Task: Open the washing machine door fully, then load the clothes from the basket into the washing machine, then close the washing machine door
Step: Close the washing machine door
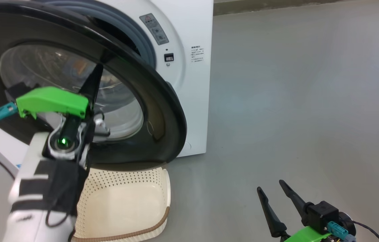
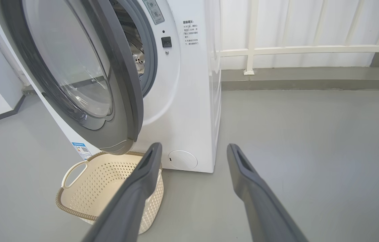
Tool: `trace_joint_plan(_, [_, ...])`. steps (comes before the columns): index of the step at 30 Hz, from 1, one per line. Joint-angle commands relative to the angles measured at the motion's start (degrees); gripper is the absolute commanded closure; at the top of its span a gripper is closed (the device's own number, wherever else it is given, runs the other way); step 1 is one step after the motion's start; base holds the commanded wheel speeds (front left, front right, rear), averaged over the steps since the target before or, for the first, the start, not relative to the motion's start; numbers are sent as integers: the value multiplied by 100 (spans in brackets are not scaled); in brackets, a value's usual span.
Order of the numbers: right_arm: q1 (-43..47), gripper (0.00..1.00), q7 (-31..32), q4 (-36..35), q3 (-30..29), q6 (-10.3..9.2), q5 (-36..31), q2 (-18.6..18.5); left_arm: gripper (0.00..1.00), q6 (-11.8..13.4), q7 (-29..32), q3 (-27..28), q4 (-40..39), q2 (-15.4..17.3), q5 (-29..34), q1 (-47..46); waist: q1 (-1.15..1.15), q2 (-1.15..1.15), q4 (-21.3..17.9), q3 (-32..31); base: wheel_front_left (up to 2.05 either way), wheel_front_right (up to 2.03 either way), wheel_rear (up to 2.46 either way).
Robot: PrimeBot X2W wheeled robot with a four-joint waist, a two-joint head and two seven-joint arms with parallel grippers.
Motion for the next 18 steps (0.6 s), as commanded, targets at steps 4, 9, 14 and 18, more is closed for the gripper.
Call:
trace_joint_plan(4, [26, 0, -28, -198, 33, 35, -13, 22, 93, -55, -217, -181, -609, 500, 461, 389, 0, 0, 89, -56, 0, 0, 0])
trace_joint_plan(9, [60, 0, -28, -217, -38, 35, 14, 26, 26, -56, -633, -487, -1140, 805, 878, 1043, 0, 0, 160, -117, 0, 0, 0])
trace_joint_plan(14, [67, 0, -28, -227, -80, 35, 46, 28, 0, -56, -1246, -707, -1470, 1195, 1395, 1752, 0, 0, 204, -189, 0, 0, 0])
trace_joint_plan(18, [72, 0, -28, -272, -131, 35, 45, 30, 0, -56, -1749, -942, -1664, 1515, 1948, 2325, 0, 0, 250, -202, 0, 0, 0])
